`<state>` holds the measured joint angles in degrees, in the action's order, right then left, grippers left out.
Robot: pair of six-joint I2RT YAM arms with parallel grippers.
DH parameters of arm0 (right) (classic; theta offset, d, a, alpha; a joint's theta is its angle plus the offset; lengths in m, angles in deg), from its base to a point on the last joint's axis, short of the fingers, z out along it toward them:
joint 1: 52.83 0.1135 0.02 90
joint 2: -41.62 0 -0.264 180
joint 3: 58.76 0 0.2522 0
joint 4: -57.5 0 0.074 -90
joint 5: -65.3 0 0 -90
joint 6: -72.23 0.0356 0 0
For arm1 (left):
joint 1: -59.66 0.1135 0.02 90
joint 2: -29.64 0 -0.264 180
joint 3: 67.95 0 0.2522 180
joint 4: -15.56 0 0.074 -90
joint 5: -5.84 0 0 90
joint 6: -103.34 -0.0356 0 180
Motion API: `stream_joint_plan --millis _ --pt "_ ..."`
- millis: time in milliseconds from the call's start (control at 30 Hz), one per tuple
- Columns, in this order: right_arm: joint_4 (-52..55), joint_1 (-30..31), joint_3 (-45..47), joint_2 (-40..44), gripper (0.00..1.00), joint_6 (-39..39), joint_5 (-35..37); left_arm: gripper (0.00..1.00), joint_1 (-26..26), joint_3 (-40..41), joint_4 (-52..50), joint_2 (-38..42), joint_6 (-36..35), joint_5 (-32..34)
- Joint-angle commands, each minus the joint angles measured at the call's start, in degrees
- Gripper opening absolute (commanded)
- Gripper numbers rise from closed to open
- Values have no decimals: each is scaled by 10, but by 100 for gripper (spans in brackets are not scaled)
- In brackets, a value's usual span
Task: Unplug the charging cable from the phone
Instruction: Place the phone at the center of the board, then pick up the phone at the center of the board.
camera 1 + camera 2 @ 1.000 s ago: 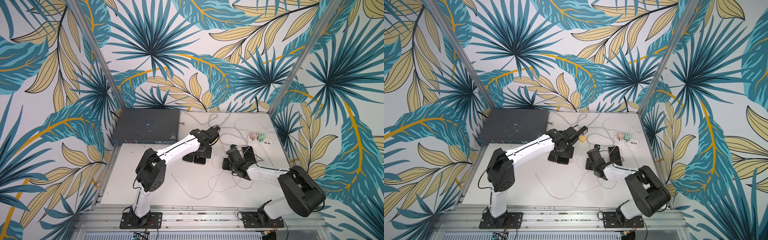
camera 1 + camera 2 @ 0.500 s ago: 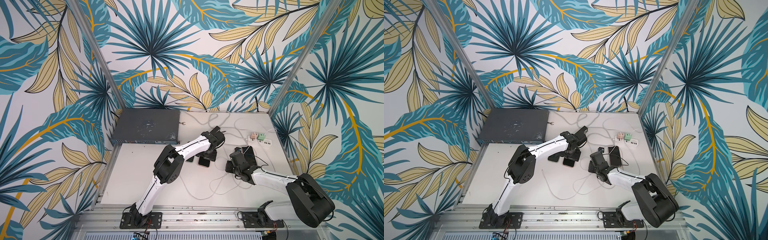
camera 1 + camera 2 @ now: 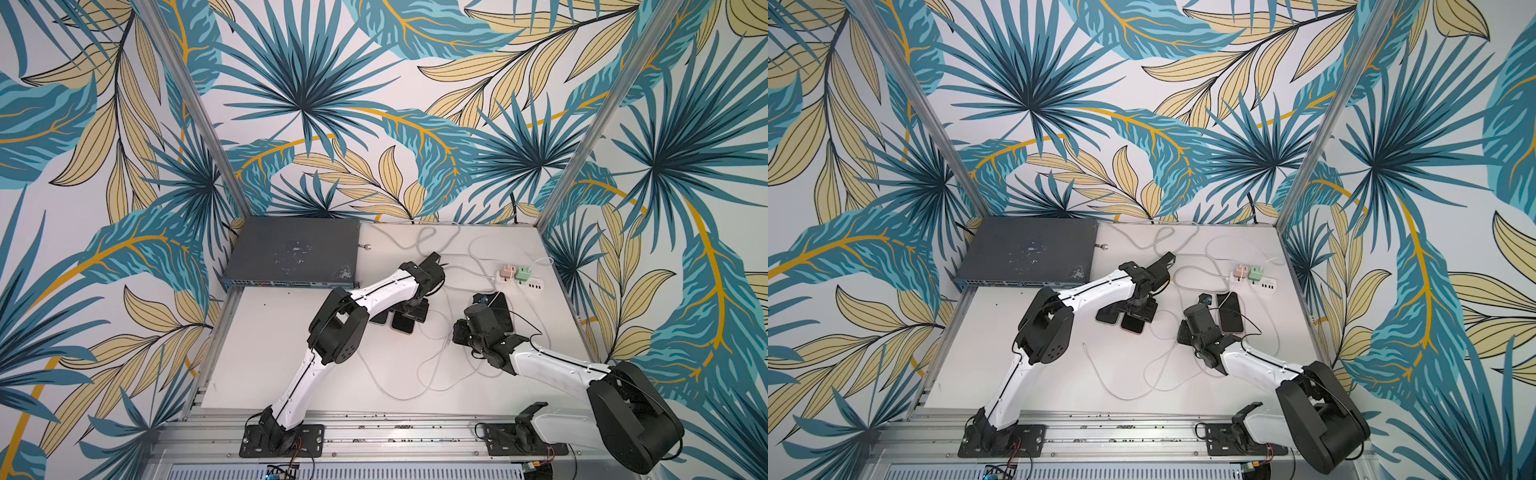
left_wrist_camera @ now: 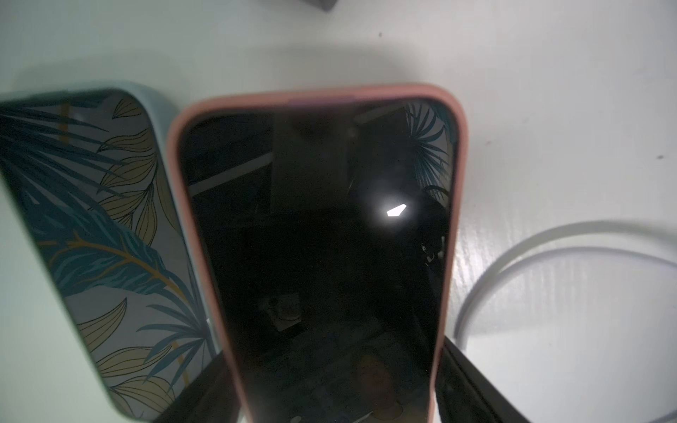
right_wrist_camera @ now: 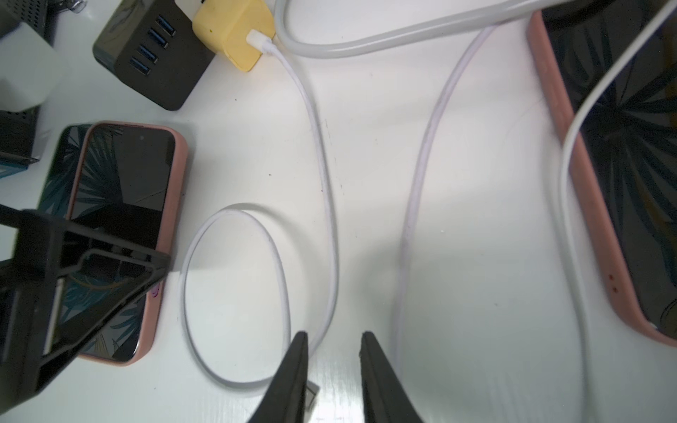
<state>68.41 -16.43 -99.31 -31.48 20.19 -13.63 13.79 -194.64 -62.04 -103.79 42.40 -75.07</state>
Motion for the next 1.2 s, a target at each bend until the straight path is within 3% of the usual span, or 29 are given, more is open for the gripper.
stream_joint_plan --millis 0,167,233,333,533,700,900,967,1033,1167 --pt "12 -1 10 19 34 3 -1 70 -1 -8 2 15 -7 15" --pt "35 -1 -3 43 57 -5 5 80 -1 4 4 37 -5 18" --pt "41 -1 -7 52 62 -7 3 84 0 8 6 46 -5 19" --pt "49 -2 -11 59 63 -6 2 88 0 12 6 55 -5 17" --pt "74 -2 -21 81 64 -6 17 87 -1 18 3 74 0 18" --pt "134 -18 -61 98 74 -13 42 87 -1 46 13 127 9 13" --pt "211 -90 -99 98 79 -11 66 87 -16 114 56 206 22 -7" --pt "232 -129 -102 96 84 -10 66 86 -24 133 67 223 25 -16" --pt "249 -165 -104 90 95 -12 69 86 -32 150 79 234 29 -23" --pt "264 -237 -105 73 97 -23 85 86 -39 179 107 249 38 -50"
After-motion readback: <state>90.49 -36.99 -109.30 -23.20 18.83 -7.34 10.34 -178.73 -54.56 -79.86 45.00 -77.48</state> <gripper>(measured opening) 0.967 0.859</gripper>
